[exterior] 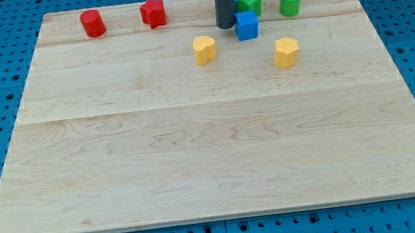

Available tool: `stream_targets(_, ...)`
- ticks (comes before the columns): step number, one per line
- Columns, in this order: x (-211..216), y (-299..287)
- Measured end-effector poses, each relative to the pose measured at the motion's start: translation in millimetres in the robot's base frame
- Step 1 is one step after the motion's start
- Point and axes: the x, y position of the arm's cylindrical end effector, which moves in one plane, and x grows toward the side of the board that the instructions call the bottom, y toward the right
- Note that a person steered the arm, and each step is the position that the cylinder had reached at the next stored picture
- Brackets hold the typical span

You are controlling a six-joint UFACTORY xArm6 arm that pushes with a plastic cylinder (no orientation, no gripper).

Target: Push the yellow hexagon into the yellow heart

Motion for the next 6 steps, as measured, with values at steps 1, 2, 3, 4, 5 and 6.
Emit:
stream_targets(1, 17.3, -3.5)
stream_targets(2, 38.4, 13.8)
stream_targets(3, 29.3, 54.8)
stream_targets(4, 18.8, 60.8)
stream_targets(5, 50.8, 131.7)
stream_targets(6, 85.4, 186.7)
